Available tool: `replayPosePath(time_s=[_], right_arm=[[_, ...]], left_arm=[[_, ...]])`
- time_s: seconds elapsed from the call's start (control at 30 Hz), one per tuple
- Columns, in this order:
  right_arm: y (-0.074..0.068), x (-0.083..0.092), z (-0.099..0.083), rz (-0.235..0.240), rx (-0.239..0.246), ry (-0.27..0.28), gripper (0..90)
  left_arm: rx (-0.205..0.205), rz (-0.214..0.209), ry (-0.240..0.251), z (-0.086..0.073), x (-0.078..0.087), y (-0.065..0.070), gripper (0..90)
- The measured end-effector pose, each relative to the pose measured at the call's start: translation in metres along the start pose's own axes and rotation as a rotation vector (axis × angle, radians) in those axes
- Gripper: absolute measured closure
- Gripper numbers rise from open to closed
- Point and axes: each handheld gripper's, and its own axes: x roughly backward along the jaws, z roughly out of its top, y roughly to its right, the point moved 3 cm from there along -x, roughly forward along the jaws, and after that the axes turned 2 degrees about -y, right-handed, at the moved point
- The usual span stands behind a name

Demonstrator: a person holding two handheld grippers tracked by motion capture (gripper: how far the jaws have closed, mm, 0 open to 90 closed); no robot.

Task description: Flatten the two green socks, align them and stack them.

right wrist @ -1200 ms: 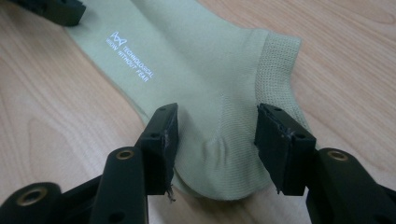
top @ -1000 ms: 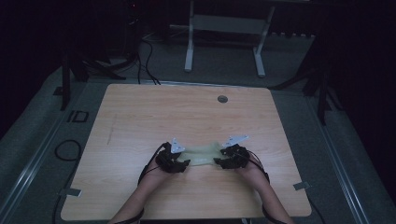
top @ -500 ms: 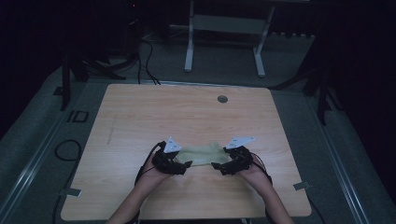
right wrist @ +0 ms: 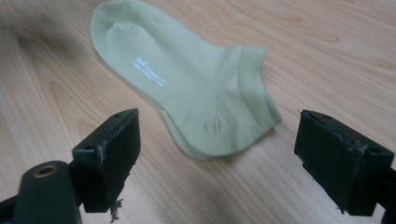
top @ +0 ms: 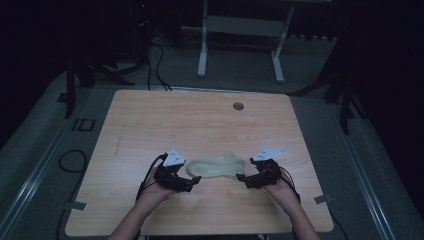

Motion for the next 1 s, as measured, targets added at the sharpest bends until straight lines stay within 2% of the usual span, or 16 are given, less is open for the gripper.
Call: replayPosePath(time_s=[0.13,0.27,0.33,0.37,0.5,0.57,0.63,0.73,0.77,1.0], right_arm=[[0.003,0.003,-0.007,-0.015,-0.002,-0.004,14.5],[0.005,0.008,-0.011,-0.027,-0.009,0.007,14.5],[0.006,0.01,-0.013,-0.032,-0.01,0.01,14.5],[0.007,0.012,-0.014,-0.038,-0.014,0.011,14.5],[0.012,0.021,-0.022,-0.043,-0.036,0.024,14.5],[0.014,0.025,-0.027,-0.046,-0.043,0.025,14.5],[0.015,0.029,-0.031,-0.051,-0.051,0.031,14.5],[0.017,0.033,-0.036,-0.048,-0.065,0.035,14.5],[0.018,0.035,-0.039,-0.047,-0.068,0.036,14.5],[0.024,0.045,-0.057,-0.074,-0.081,0.015,14.5]], left_arm=[[-0.009,0.0,0.004,-0.008,0.005,-0.002,14.4],[0.008,-0.01,0.025,-0.014,0.014,-0.003,14.4],[0.001,-0.001,0.018,-0.017,0.017,-0.003,14.4],[-0.009,0.031,0.002,-0.023,0.022,-0.006,14.4],[0.03,0.062,0.007,-0.032,0.032,-0.012,8.3],[0.032,0.082,0.014,-0.037,0.038,-0.013,7.6],[0.045,0.095,0.016,-0.043,0.043,-0.015,2.1],[0.059,0.099,0.025,-0.048,0.048,-0.018,1.9],[0.067,0.117,0.028,-0.053,0.051,-0.02,1.9],[0.093,0.161,0.01,-0.075,0.063,-0.031,2.0]])
